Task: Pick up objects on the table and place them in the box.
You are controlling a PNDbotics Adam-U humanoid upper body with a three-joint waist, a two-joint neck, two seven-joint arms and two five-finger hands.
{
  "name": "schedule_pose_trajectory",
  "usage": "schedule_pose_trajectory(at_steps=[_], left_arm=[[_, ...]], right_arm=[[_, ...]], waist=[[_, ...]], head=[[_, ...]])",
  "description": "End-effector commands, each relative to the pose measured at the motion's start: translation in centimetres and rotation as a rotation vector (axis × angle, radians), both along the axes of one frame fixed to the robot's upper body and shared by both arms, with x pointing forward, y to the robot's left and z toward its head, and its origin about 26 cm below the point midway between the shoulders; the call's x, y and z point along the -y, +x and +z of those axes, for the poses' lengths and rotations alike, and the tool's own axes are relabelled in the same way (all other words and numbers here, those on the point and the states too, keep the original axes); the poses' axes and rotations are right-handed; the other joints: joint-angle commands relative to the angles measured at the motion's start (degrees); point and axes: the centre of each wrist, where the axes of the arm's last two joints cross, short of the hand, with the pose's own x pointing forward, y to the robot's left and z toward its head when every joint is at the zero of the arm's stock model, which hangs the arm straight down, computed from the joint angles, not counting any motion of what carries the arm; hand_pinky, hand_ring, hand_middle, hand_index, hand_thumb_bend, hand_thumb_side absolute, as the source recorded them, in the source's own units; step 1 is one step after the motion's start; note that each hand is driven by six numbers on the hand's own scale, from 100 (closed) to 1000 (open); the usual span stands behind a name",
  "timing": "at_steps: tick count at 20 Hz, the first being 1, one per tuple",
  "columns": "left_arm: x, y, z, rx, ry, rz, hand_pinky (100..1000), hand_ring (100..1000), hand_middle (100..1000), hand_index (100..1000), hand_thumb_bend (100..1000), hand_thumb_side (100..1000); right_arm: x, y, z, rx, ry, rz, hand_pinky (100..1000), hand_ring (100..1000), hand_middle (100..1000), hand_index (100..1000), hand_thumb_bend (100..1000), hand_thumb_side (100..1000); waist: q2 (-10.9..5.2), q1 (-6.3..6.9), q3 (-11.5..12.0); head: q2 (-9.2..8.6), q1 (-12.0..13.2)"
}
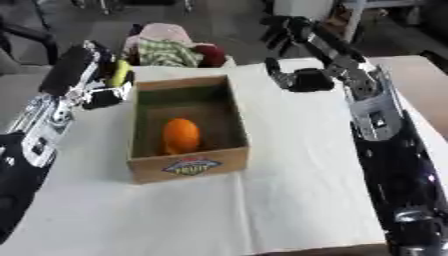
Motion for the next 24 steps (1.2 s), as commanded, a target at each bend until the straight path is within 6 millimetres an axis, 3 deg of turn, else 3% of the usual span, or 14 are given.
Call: schedule_pose_trajectory(at_steps=[1,3,4,5,6,7,8,12,14,16,19,20,24], left_arm=[[1.0,-0.1,0.5,-0.032,0.013,-0.101,609,334,301,422,151,227],[1.3,-0.1,-0.4,-0.084,0.022,-0.147,619,357,332,446,220,234],[1.4,-0.1,-0.8,-0.108,0.029,-0.163,634,395,383,484,303,253],[1.4,-0.1,-1.0,-0.129,0.039,-0.174,637,404,395,491,324,259],[1.3,-0.1,-1.2,-0.148,0.05,-0.18,655,456,450,533,425,284],[1.2,-0.1,-1.4,-0.166,0.061,-0.182,663,472,467,552,453,290],[1.0,-0.1,-1.5,-0.182,0.074,-0.181,704,564,561,660,585,309],[0.3,0.0,-1.4,-0.224,0.077,-0.144,793,714,727,790,771,279],[-0.1,-0.1,-1.0,-0.204,0.026,-0.117,811,729,739,795,758,326],[-0.5,-0.4,0.0,-0.157,-0.044,-0.095,818,720,727,784,714,305],[-0.9,-1.1,1.5,-0.075,-0.152,-0.076,826,704,700,763,617,264],[-1.1,-1.5,1.8,-0.049,-0.187,-0.073,825,683,677,748,542,244],[-2.3,-3.4,2.1,0.026,-0.33,-0.036,823,653,640,722,392,192]], right_arm=[[-0.3,-0.2,1.6,0.04,0.006,0.015,581,690,699,931,100,100],[-0.2,-0.3,1.5,0.038,0.007,0.014,580,689,698,931,100,100],[-0.2,-0.3,1.5,0.036,0.007,0.013,580,689,698,931,100,100],[-0.2,-0.3,1.5,0.035,0.007,0.014,580,689,698,931,100,100],[-0.2,-0.3,1.5,0.033,0.006,0.014,579,689,697,931,100,100],[-0.2,-0.3,1.4,0.032,0.006,0.014,579,689,697,931,100,100],[-0.1,-0.3,1.4,0.031,0.006,0.013,579,689,695,931,100,100],[0.0,-0.3,1.3,0.027,0.007,0.009,579,689,695,931,100,100],[0.0,-0.2,1.3,0.025,0.004,0.007,578,689,694,931,100,100],[0.2,-0.2,1.2,0.023,0.005,0.003,577,688,693,931,100,100],[0.4,-0.2,1.0,0.016,0.005,-0.004,577,688,693,931,100,100],[0.5,-0.2,0.9,0.014,0.003,-0.005,576,687,693,930,100,100],[1.0,-0.2,0.8,0.011,-0.001,-0.015,576,687,692,924,100,100]], waist=[[-0.79,0.21,-0.17],[-0.76,0.25,-0.33],[-0.75,0.27,-0.36],[-0.75,0.28,-0.37],[-0.75,0.31,-0.37],[-0.75,0.32,-0.37],[-0.74,0.3,-0.32],[-0.73,0.12,-0.11],[-0.7,0.08,-0.01],[-0.68,0.11,0.14],[-0.73,0.25,0.52],[-0.73,0.33,0.66],[-0.48,0.54,1.41]], head=[[0.14,0.18],[0.09,0.25],[0.05,0.27],[0.04,0.29],[0.02,0.3],[-0.01,0.26],[-0.05,0.19],[-0.11,0.15],[-0.07,0.03],[-0.11,-0.09],[-0.19,-0.42],[-0.28,-0.48],[-0.37,-0.93]])
